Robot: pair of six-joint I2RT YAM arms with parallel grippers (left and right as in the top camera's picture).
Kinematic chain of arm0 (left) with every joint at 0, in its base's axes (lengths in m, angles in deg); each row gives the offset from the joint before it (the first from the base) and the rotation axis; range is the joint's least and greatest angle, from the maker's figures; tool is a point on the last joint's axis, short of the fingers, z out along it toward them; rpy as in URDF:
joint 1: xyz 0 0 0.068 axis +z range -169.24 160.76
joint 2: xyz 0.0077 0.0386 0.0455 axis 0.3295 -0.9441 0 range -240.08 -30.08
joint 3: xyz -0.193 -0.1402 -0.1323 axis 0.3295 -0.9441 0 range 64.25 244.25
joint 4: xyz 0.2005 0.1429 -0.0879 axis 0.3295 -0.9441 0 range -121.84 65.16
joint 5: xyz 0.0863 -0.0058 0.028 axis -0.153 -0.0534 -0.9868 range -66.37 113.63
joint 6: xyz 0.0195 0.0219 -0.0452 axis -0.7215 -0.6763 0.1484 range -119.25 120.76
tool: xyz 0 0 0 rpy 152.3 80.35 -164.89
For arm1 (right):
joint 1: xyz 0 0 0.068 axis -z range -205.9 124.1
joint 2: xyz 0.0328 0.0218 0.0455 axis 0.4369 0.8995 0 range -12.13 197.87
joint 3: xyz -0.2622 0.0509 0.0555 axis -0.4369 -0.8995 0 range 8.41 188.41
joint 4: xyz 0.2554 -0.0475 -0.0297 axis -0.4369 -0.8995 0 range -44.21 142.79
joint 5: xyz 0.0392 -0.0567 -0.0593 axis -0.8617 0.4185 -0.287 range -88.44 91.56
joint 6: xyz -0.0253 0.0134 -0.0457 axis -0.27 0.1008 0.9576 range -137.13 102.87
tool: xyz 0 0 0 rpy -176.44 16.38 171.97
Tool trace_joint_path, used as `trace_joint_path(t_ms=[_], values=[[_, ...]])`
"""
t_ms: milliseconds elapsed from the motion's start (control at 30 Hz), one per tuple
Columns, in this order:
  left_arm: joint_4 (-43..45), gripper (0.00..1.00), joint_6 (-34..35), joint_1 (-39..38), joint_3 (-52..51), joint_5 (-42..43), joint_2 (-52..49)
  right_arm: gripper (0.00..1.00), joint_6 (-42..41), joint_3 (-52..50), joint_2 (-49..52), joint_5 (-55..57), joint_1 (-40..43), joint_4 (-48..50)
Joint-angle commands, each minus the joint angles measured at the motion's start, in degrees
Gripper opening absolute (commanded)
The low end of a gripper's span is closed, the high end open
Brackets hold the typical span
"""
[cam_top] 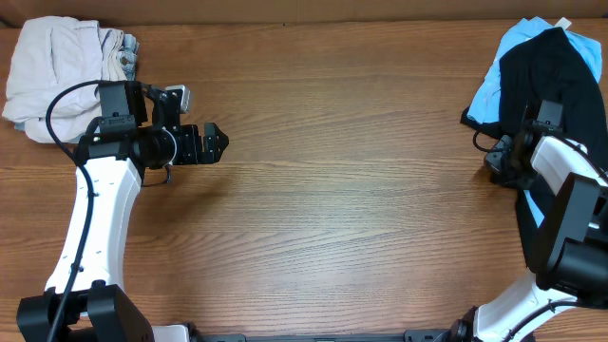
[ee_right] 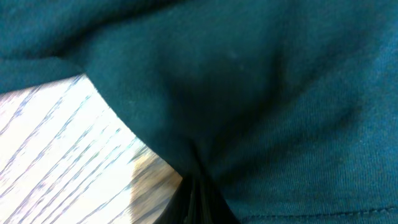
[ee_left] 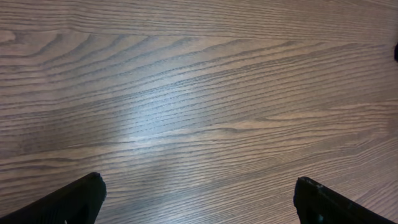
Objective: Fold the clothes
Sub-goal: 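Reach the right gripper to the black t-shirt and grasp it, then drag the black t-shirt left onto the table center with right gripper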
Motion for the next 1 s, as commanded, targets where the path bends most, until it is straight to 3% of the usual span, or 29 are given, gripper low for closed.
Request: trace_joint_path(t_ms=[0,267,433,767,967], values=[[0.7,1.00,0.4,-0.3,1.3,0.8,-0.2,0.04,2.6,-0.5,1.1,-11.4,-0.5,-2.6],[3.7,1.00,0.4,0.4,2.8,0.4,-0.2,0.04,13.2,12.0,-6.4,-28.9,-4.4,-17.6],[3.7,1.00,0.6,4.1,6.9,0.5,-0.2,0.04,14.4,26.8,-9.2,-30.6,-17.7,-27.5],[3.7,1.00,0.5,13.7,10.3,-2.6,-0.1,0.04,6.5,31.5,-7.8,-28.1,-50.3,-15.0],[2.6,1.00,-2.4,17.9,10.3,-2.6,-0.1,0.04,6.4,31.5,-7.6,-23.0,-64.4,-15.4]])
